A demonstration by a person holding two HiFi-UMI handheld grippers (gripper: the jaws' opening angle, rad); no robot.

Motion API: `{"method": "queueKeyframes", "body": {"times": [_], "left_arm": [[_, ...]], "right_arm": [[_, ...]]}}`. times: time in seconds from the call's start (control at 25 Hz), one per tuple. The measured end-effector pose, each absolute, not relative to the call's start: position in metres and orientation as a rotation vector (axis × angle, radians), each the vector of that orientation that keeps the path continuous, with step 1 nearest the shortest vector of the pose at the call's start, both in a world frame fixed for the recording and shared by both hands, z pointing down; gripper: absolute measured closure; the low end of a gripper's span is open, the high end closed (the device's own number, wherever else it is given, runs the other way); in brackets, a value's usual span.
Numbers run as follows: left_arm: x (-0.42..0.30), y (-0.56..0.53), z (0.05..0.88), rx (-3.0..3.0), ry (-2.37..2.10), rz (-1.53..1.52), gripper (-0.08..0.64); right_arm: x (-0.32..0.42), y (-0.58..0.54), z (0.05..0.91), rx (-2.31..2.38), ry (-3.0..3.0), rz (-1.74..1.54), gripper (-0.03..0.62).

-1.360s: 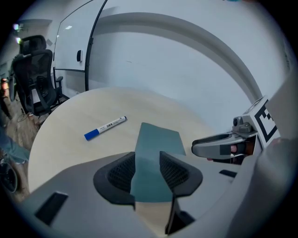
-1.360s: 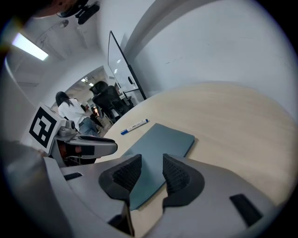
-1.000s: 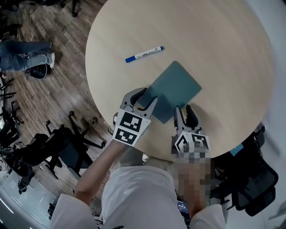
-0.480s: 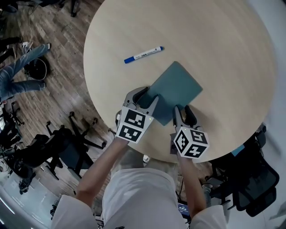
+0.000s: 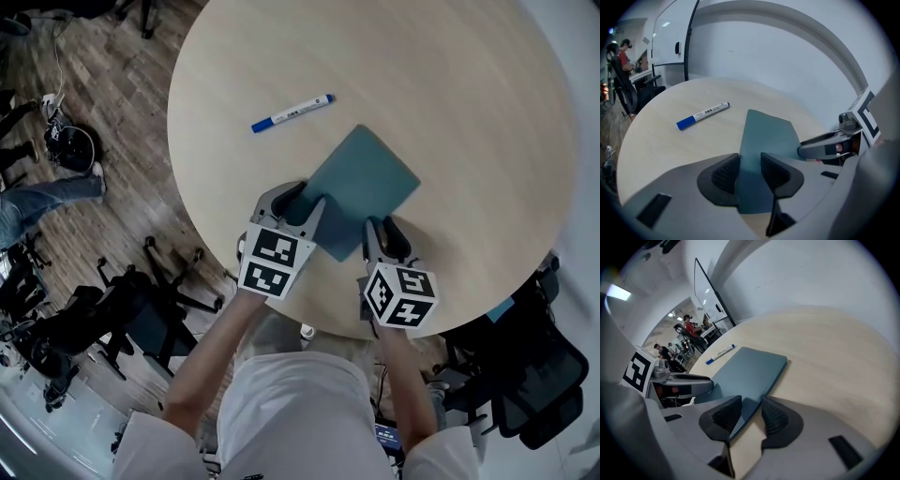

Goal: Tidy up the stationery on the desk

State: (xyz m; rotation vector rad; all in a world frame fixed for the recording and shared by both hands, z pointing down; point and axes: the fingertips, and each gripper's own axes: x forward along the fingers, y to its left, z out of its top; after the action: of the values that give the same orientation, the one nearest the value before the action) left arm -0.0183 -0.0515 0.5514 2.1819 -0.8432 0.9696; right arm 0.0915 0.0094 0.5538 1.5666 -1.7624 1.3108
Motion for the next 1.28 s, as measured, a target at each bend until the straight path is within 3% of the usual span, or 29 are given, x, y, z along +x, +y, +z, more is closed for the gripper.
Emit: {"method": "queueKeyframes", "body": {"times": [0.28,1.28], "left_arm": [[-0.02,-0.034,0.548,2.106,-0.875,0.923,0.436],[-0.002,0.007,0.55,2.017,-0.965,0.838,0.439]], "right_arm": [[0.104,0.0,0.548,1.546,-1.786,1.188,0.439],[0.123,-0.014,0.552,1.367,-1.893,0.977,0.439]]}}
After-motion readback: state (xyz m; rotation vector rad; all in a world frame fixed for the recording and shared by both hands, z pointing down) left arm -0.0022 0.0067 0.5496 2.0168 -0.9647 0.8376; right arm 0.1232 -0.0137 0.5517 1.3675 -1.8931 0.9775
